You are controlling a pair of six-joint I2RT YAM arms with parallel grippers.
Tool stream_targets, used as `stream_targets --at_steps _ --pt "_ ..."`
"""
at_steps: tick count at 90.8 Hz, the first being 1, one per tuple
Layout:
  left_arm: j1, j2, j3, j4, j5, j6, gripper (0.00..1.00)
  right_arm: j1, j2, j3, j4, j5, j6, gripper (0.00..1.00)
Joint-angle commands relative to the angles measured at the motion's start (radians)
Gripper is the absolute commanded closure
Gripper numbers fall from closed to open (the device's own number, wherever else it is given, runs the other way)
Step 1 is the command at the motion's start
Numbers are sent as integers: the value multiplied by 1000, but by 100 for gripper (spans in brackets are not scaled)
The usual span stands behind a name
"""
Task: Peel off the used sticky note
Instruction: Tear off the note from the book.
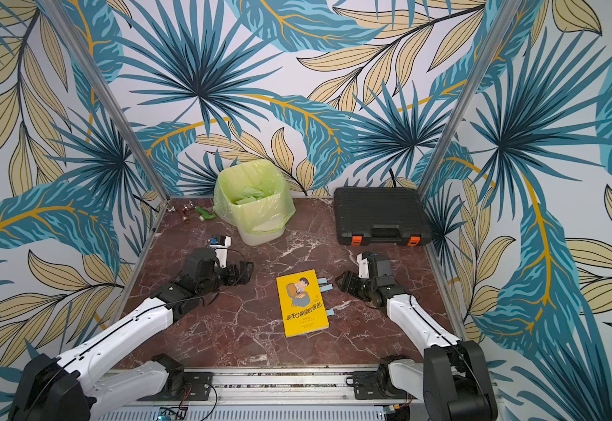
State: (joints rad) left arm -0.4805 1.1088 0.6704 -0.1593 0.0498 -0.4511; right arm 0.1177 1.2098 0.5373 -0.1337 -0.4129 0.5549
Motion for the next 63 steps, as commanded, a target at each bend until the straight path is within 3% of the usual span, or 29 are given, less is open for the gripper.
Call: stream_targets --at_steps 1,30,63 --pt "-24 37 30 -10 12 -23 0 2 75 -30 116 -92 12 43" --pt "-58 103 30 -2 -11 -49 0 3 282 -28 308 -170 33 51" --pt "-63 156 33 -9 -44 -68 0 25 392 -3 394 -227 47 80"
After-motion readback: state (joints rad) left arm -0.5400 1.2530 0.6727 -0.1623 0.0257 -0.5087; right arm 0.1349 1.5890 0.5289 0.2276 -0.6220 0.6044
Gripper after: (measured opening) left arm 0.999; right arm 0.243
